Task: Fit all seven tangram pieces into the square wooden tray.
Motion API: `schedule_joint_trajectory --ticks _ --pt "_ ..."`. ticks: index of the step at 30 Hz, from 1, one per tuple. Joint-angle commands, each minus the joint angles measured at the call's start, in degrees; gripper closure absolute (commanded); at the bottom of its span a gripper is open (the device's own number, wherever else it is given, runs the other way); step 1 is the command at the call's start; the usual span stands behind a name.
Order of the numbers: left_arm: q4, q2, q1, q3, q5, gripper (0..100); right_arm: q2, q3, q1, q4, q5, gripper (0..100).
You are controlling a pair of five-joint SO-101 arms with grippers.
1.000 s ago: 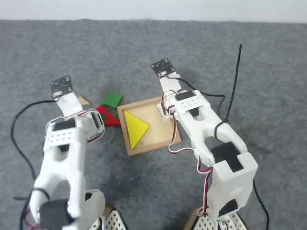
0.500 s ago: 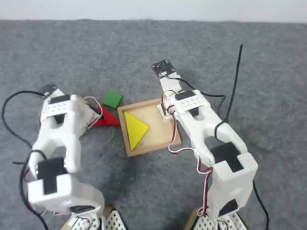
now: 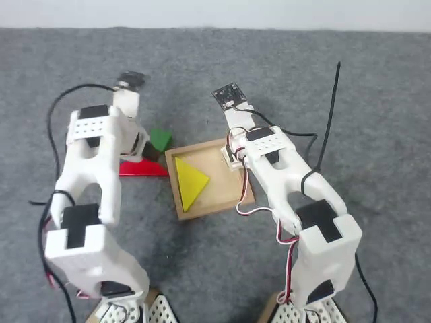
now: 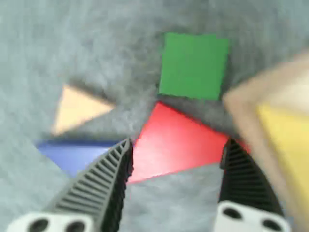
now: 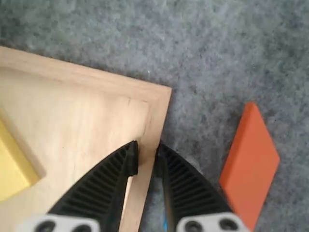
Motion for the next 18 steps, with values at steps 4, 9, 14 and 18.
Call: schedule_joint_trajectory --ticks 4,9,14,18 --pt "1.5 2.6 -1.5 -3.6 -46.0 73 -0.9 -1.4 -1.2 1.5 -0.4 97.2" --pt "2.8 5.6 2.4 -5.3 -48.4 73 -0.9 -1.4 -1.2 1.6 -0.4 97.2" --pt "-1.4 8.8 3.3 -7.3 -50.9 73 -0.9 -1.4 -1.2 1.6 -0.4 97.2" --pt "-2.5 11.6 3.3 -9.4 -52.9 73 -0.9 -1.4 -1.2 1.6 -0.4 97.2"
